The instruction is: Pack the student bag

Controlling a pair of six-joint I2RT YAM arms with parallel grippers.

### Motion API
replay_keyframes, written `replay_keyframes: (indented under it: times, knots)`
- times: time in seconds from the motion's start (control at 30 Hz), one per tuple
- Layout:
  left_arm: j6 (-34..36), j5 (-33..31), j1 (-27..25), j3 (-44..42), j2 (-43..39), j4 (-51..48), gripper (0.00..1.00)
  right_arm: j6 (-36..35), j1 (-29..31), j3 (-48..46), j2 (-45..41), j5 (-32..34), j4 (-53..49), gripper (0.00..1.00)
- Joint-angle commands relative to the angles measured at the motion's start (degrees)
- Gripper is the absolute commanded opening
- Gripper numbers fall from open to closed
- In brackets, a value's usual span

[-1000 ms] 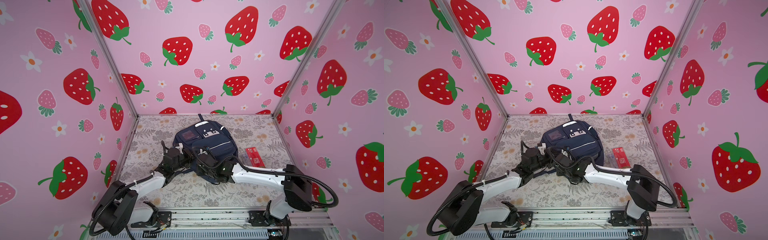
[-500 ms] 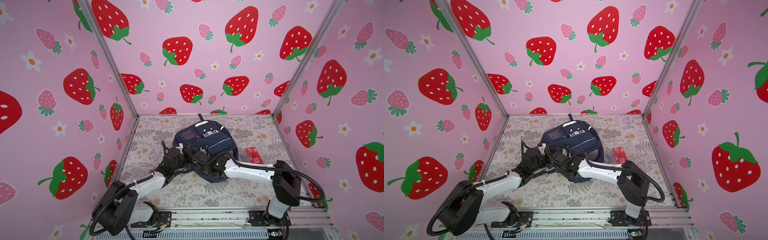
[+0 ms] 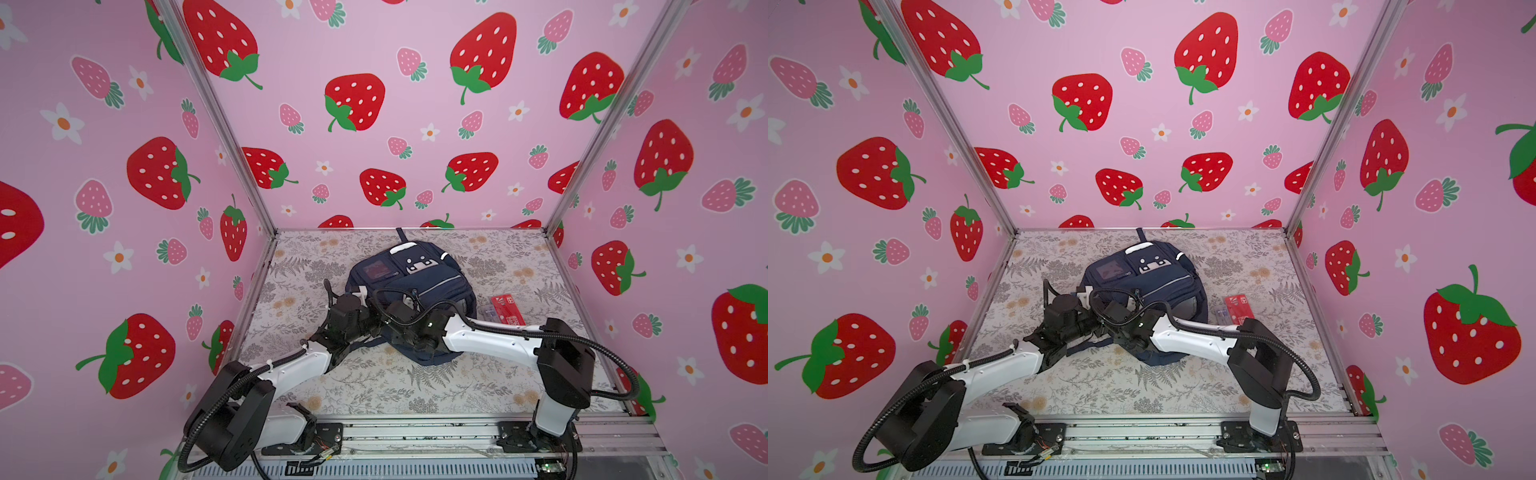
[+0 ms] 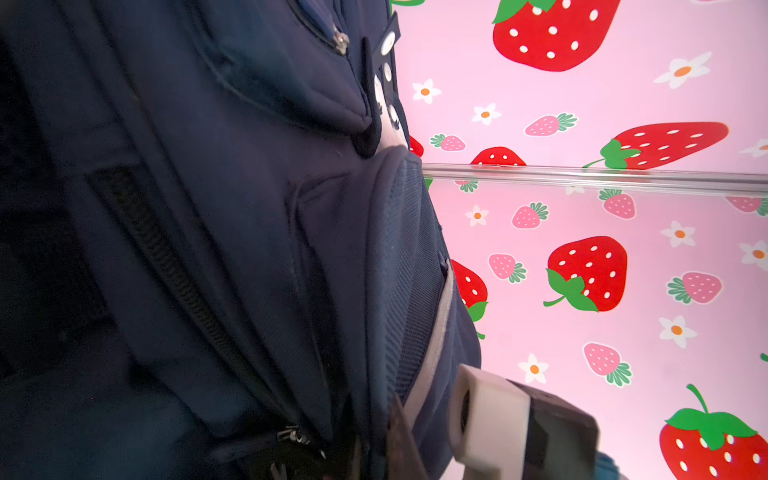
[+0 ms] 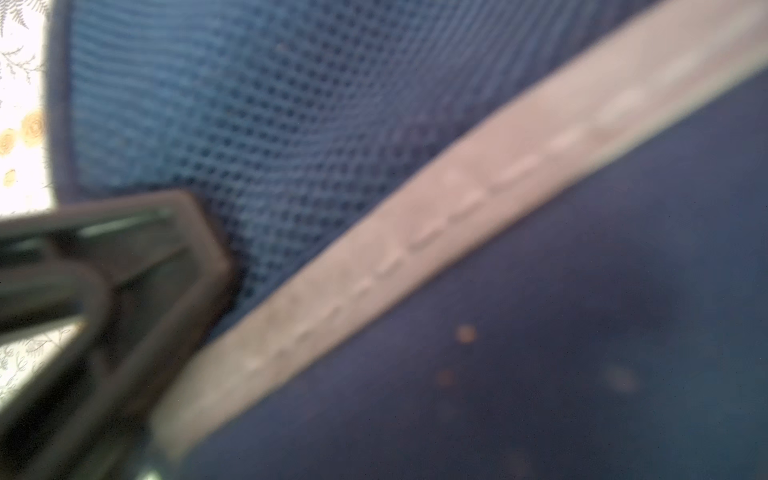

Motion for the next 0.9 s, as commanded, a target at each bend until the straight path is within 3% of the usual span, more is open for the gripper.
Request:
replay_keyframes:
  times: [0.0,0.23,0.53,0.77,0.87]
  knots:
    - [0.6,0.7,0.2,3.5,-1.6,5.6,0.0,1.6,-2.7,0.8,1.0,6.2,-5.9,0.39]
    - [1.0,0.9,-0.2,3.4,-2.1,4.9,0.0,2.1,-3.9,2.0,1.6,7.4,-6.8,0.31]
    - [1.4,1.1,-0.5,3.9,-1.6,4.6,0.0,1.8,-4.7,1.3,0.4,6.7,-6.1,0.11]
    - [4.2,0.7,0.4,4.8,-2.1,1.4,0.0,0.8,-3.7,-4.4,-5.8,1.5,-3.5,0.0]
    - [5.1,0.6,1.5,5.0,-2.0,0.3,0.0,0.7,-3.3,-8.1,-9.8,0.0,-3.4,0.0]
